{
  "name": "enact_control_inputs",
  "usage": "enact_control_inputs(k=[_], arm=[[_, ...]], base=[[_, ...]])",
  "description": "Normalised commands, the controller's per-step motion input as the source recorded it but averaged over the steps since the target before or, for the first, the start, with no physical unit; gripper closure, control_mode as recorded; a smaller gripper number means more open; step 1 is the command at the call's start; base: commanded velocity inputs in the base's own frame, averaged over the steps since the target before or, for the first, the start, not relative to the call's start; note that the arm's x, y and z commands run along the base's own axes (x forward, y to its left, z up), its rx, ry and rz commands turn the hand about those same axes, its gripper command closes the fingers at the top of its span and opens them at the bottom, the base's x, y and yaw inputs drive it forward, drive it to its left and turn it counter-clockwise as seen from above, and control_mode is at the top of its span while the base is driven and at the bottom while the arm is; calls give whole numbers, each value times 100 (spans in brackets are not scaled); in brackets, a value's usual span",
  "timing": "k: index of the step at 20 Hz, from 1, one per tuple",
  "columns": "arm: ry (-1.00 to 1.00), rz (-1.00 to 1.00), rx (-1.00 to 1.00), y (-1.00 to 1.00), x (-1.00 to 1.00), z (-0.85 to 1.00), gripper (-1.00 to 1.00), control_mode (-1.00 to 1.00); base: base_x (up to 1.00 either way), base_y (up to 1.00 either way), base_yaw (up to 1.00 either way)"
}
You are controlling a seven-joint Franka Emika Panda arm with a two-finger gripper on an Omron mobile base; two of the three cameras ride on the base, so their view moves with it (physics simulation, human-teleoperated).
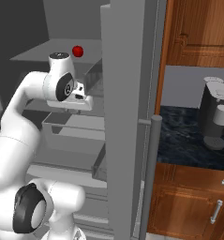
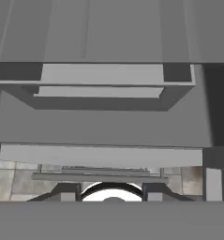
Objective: Pick up each apple from the fridge and place one apple on each plate on the dining counter.
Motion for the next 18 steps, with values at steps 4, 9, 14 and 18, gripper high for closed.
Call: enact_control_inputs(k=[4,9,14,18], arm=[[-31,0,0,16,-2,27,-100,-100],[-43,0,0,8,-2,73,-100,-100],[-38,0,0,21,0,73,-100,-100],[-30,0,0,9,0,68,-100,-100]], base=[[0,0,0],[0,0,0],[0,0,0],[0,0,0]])
